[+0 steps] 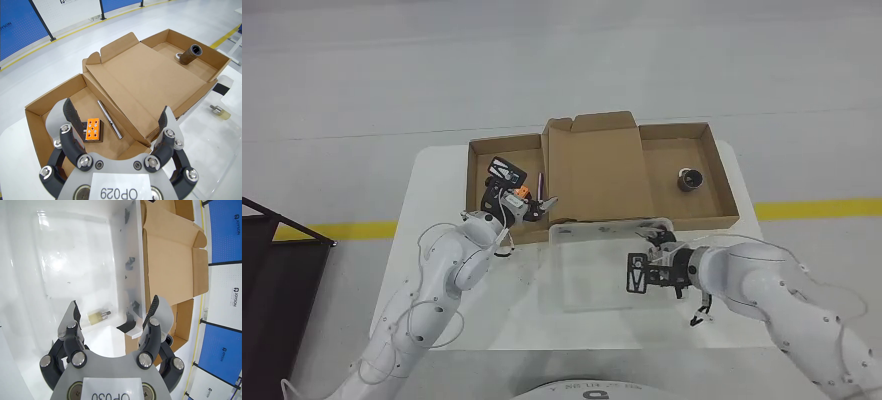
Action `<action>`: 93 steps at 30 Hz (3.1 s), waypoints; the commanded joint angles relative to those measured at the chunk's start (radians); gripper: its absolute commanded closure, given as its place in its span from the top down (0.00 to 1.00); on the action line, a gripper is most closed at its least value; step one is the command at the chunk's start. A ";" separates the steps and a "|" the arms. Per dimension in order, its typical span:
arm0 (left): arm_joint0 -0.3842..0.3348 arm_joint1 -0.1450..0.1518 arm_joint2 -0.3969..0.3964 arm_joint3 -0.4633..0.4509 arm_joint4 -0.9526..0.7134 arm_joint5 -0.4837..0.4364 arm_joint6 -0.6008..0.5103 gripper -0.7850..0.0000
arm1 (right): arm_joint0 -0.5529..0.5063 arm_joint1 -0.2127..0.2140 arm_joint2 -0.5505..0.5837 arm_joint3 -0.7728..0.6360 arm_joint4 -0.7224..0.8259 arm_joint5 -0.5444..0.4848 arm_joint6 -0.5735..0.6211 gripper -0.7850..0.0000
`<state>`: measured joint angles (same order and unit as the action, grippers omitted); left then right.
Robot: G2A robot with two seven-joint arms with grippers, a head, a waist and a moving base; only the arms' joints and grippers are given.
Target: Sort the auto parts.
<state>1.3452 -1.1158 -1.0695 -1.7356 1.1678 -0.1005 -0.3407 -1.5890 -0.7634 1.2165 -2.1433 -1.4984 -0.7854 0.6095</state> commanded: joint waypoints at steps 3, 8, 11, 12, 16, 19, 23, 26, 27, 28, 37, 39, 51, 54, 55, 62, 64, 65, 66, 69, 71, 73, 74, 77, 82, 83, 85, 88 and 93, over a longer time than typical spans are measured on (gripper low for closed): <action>0.000 0.000 0.000 0.000 0.000 0.000 0.000 1.00 | 0.022 -0.006 -0.038 0.020 -0.029 -0.012 0.004 0.53; 0.000 0.000 0.000 0.000 0.000 0.000 0.000 1.00 | 0.056 -0.014 -0.078 0.054 -0.034 -0.036 0.013 0.52; 0.000 0.000 0.000 0.000 0.000 0.000 0.000 1.00 | 0.076 -0.018 -0.097 0.076 -0.023 -0.064 0.023 0.56; 0.000 0.000 0.000 0.000 0.000 0.000 0.000 1.00 | 0.082 -0.019 -0.103 0.081 -0.022 -0.075 0.026 0.58; 0.000 0.000 0.000 0.000 0.000 0.000 0.000 1.00 | 0.100 -0.023 -0.120 0.098 -0.019 -0.105 0.040 0.54; 0.000 0.000 0.000 0.000 0.000 0.000 0.000 1.00 | 0.105 -0.024 -0.125 0.107 -0.016 -0.113 0.053 0.49; 0.000 0.000 0.000 0.000 0.000 0.000 0.000 1.00 | 0.111 -0.025 -0.135 0.116 -0.018 -0.131 0.075 0.48; 0.000 0.000 0.000 0.000 0.000 0.000 0.000 1.00 | 0.115 -0.027 -0.139 0.122 -0.014 -0.131 0.085 0.49; 0.000 0.000 0.000 0.000 0.000 0.000 0.000 1.00 | 0.116 -0.027 -0.140 0.125 -0.013 -0.129 0.089 0.52; 0.000 0.000 0.000 0.000 0.000 0.000 0.000 1.00 | 0.117 -0.028 -0.142 0.127 -0.013 -0.128 0.094 0.56; 0.000 0.000 0.000 0.000 0.000 0.000 0.000 1.00 | 0.133 -0.036 -0.173 0.147 -0.020 -0.118 0.157 0.53; 0.000 0.000 0.000 0.000 0.000 0.000 0.000 1.00 | 0.142 -0.038 -0.180 0.152 -0.018 -0.115 0.176 0.55; 0.000 0.000 0.000 0.000 0.000 0.000 0.000 1.00 | 0.185 -0.050 -0.212 0.184 0.015 -0.124 0.259 0.76; 0.000 0.000 0.000 0.000 0.000 0.000 0.000 1.00 | 0.192 -0.053 -0.223 0.192 0.016 -0.125 0.273 0.73; 0.000 0.000 0.000 0.000 0.000 0.000 0.000 1.00 | 0.194 -0.054 -0.226 0.196 0.017 -0.123 0.278 0.74; 0.000 0.000 0.000 0.000 0.000 0.000 0.000 1.00 | 0.214 -0.063 -0.251 0.210 0.019 -0.106 0.313 0.67; 0.000 0.000 0.000 0.000 0.000 0.000 0.000 1.00 | 0.221 -0.065 -0.259 0.215 0.022 -0.102 0.323 0.65; 0.000 0.000 0.000 0.000 0.000 0.000 0.000 1.00 | 0.225 -0.067 -0.264 0.219 0.021 -0.099 0.326 0.63; 0.000 0.000 0.000 0.000 0.000 0.000 0.000 1.00 | 0.230 -0.068 -0.269 0.224 0.022 -0.096 0.329 0.60; 0.000 0.000 0.000 0.000 0.000 0.000 0.000 1.00 | 0.244 -0.072 -0.285 0.237 0.029 -0.088 0.337 0.52; 0.000 0.000 0.000 0.000 0.000 0.000 0.000 1.00 | 0.254 -0.074 -0.297 0.245 0.033 -0.088 0.337 0.49; 0.000 0.000 0.000 0.000 0.000 0.000 0.000 1.00 | 0.264 -0.074 -0.307 0.254 0.041 -0.095 0.330 0.45; 0.000 0.000 0.000 0.000 0.000 0.000 0.000 1.00 | 0.269 -0.074 -0.312 0.257 0.043 -0.096 0.329 0.45; 0.000 0.000 0.000 0.000 0.000 0.000 0.000 1.00 | 0.282 -0.074 -0.325 0.262 0.049 -0.097 0.328 0.39; 0.000 0.000 0.000 0.000 0.000 0.000 0.000 1.00 | 0.285 -0.071 -0.316 0.227 0.088 -0.104 0.319 0.35; 0.000 0.000 0.000 0.000 0.000 0.000 0.000 1.00 | 0.280 -0.069 -0.306 0.215 0.097 -0.110 0.310 0.37; 0.000 0.000 0.000 0.000 0.000 0.000 0.000 1.00 | 0.266 -0.062 -0.282 0.201 0.111 -0.124 0.294 0.38; 0.000 0.000 0.000 0.000 0.000 0.000 0.000 1.00 | 0.246 -0.052 -0.249 0.196 0.115 -0.133 0.281 0.43; 0.000 0.000 0.000 0.000 0.000 0.000 0.000 1.00 | 0.234 -0.046 -0.239 0.214 0.102 -0.141 0.284 0.81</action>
<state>1.3452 -1.1158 -1.0695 -1.7356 1.1678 -0.1005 -0.3407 -1.3548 -0.8100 0.9789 -1.9303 -1.3935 -0.9230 0.8940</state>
